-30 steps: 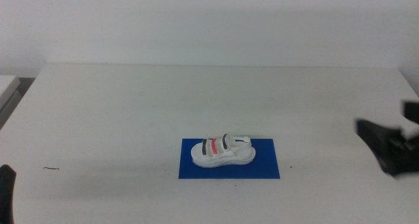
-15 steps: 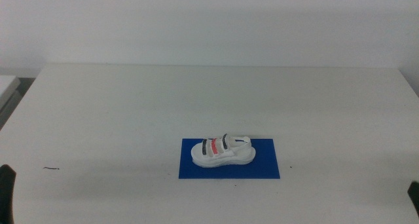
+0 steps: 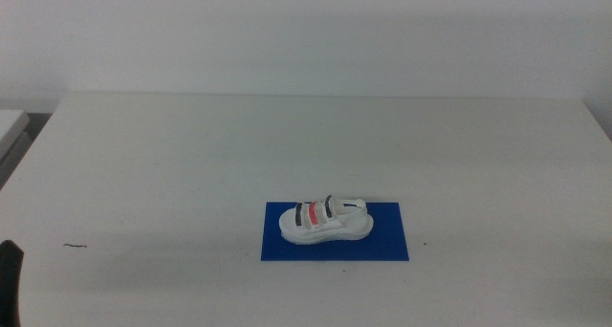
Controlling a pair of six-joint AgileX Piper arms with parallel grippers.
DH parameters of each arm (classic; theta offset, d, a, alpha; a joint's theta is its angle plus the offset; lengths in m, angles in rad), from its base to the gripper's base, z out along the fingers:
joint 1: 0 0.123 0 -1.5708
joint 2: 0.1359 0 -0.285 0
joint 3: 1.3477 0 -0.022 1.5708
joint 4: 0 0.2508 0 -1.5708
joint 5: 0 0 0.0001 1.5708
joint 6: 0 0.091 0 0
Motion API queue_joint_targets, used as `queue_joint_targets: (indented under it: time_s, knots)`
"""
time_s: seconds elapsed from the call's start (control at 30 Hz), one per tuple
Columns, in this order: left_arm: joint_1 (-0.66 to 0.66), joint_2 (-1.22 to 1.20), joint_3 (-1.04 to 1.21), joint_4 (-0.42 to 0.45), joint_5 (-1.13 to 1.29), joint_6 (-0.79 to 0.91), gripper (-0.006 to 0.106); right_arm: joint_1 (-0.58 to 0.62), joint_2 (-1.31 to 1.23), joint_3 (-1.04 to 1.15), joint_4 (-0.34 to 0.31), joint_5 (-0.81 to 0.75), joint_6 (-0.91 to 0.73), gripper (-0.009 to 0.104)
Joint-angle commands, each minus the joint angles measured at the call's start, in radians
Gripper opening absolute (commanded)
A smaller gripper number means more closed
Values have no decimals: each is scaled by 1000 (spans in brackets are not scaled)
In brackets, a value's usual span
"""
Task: Use one arm to grab the shoe from the table and place it on the mat.
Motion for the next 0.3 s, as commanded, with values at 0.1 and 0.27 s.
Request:
queue_joint_targets:
  time_s: [0.1,0.27]
  knots:
    - [0,-4,0,0,-13,-1,94,-7,-5,4,-2,43,-2,93]
    - [0,-4,0,0,-13,-1,94,-7,-5,4,-3,43,-2,93]
